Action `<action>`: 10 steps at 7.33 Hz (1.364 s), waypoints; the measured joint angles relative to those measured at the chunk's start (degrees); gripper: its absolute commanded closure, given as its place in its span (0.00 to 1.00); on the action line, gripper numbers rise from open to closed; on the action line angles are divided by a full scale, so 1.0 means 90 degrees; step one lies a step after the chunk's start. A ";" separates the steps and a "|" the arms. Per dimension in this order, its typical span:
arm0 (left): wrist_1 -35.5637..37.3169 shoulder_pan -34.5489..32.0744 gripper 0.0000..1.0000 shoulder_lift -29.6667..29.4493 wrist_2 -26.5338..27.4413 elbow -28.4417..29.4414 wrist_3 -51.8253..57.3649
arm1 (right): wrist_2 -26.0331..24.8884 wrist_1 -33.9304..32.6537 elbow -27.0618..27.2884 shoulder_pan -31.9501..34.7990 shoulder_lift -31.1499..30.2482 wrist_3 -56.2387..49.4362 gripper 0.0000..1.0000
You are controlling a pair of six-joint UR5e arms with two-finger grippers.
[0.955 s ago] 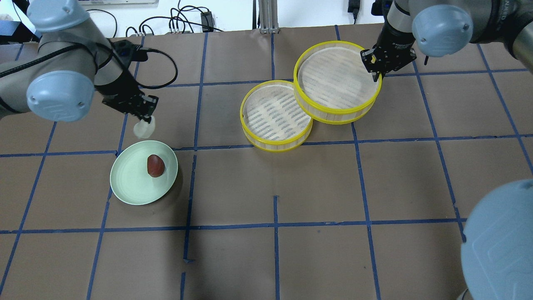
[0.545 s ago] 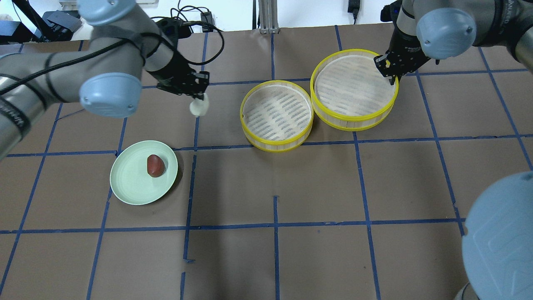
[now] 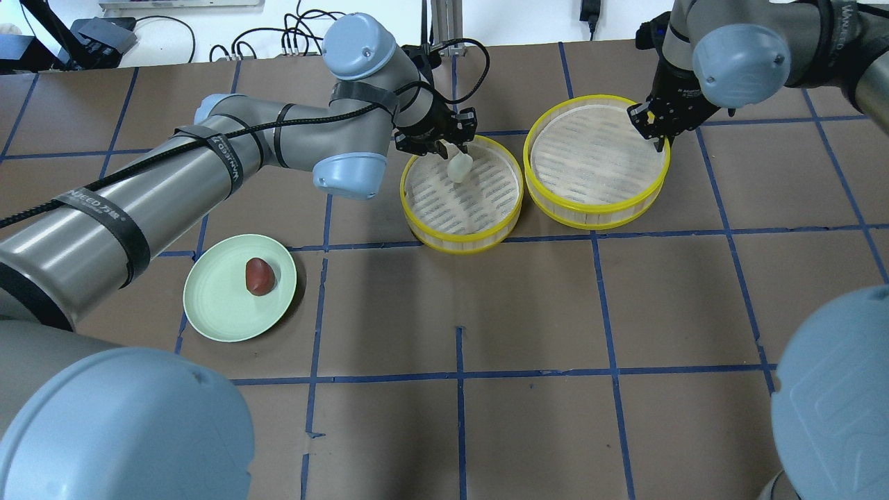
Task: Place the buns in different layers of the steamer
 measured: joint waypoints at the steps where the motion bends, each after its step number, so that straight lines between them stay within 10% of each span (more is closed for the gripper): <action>1: 0.0002 -0.0009 0.00 0.0028 0.0018 0.0000 0.0044 | 0.0007 0.0002 0.0006 0.0000 -0.0003 0.0015 0.91; 5: -0.0313 0.0424 0.00 0.0675 0.1349 -0.0533 0.2149 | 0.0690 0.0143 -0.0084 0.0153 -0.0199 0.1253 0.91; 10: -0.0906 0.3203 0.00 0.1573 0.1430 -0.2364 0.4379 | 0.1265 -0.0073 -0.0271 0.1205 0.0076 0.3596 0.92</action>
